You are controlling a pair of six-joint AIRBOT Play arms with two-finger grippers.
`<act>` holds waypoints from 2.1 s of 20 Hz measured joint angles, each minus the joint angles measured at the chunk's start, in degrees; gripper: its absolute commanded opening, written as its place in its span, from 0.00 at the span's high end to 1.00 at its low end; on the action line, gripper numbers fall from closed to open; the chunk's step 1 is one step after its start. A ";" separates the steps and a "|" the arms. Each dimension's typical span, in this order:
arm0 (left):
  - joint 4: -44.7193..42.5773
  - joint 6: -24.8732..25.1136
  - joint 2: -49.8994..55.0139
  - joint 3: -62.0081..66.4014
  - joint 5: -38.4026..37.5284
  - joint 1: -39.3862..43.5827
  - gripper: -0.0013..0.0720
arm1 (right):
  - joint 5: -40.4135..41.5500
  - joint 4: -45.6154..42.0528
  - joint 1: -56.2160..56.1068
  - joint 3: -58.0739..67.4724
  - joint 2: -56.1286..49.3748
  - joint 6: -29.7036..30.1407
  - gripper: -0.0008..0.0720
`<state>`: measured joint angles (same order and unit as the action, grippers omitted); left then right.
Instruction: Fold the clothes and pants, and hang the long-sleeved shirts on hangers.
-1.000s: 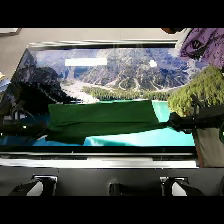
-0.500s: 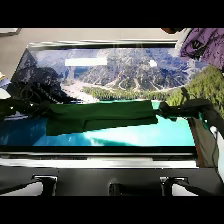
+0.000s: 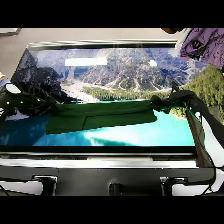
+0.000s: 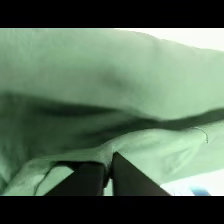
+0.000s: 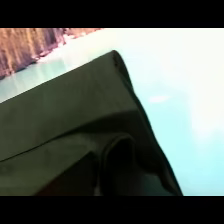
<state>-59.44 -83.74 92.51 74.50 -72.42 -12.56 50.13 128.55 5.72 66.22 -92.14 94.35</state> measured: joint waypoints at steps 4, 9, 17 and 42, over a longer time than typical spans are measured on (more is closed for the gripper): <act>0.17 0.13 0.98 1.92 0.61 -0.33 0.36 | 5.38 -0.46 3.52 3.45 -1.40 -2.64 0.32; -2.58 -1.18 -0.33 6.82 0.83 -0.63 0.36 | 14.29 1.42 12.04 6.62 -3.19 -2.16 0.23; -4.13 -2.62 -1.14 10.51 0.79 -0.07 0.36 | 19.98 8.70 9.97 7.37 -10.14 4.76 0.39; 35.60 0.02 22.29 17.70 24.50 48.48 0.96 | 29.94 -22.23 3.61 7.34 29.99 -22.88 0.95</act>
<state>-23.83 -83.72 114.80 92.20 -47.92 35.92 80.07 106.32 9.32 73.56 -62.15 71.46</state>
